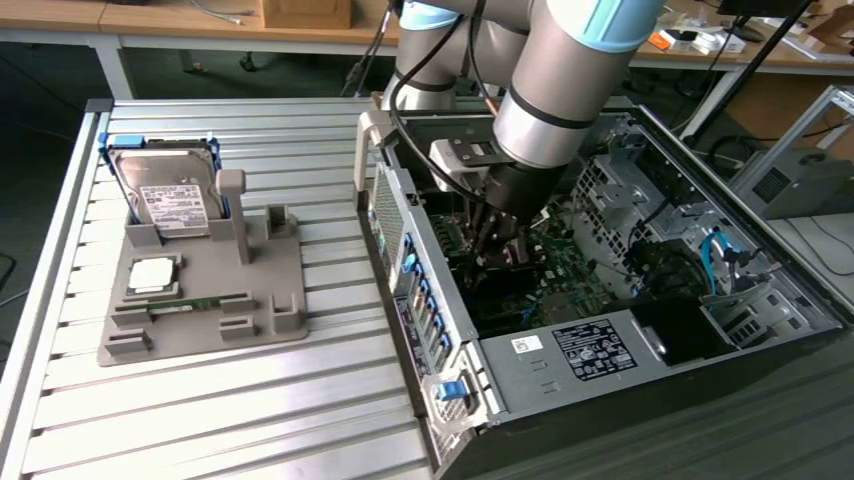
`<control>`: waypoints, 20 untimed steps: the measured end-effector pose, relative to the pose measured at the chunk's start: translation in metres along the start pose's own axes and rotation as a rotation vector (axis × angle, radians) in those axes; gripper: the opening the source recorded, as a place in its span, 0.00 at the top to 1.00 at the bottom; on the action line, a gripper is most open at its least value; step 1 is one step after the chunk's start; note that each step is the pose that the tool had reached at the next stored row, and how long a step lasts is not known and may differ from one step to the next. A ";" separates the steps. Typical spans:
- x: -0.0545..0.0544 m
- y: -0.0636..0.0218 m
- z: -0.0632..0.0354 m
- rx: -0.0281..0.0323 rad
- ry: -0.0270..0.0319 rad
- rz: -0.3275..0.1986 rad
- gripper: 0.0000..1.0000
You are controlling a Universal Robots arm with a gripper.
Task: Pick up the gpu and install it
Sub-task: 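Press down on the gpu until it lock into place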
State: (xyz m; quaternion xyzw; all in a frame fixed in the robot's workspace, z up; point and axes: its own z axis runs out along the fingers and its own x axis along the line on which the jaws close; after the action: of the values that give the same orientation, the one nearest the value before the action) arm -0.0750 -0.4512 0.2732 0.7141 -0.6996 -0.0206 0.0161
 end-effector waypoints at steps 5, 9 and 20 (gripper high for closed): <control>0.000 0.0011 0.0009 0.0000 0.0001 0.000 0.89; 0.000 0.0017 0.0029 0.0000 0.0000 0.000 0.89; 0.000 -0.0005 -0.0161 0.0008 -0.0004 0.000 0.89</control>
State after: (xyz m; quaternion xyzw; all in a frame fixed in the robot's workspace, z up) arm -0.0738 -0.4511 0.2892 0.7140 -0.6996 -0.0205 0.0157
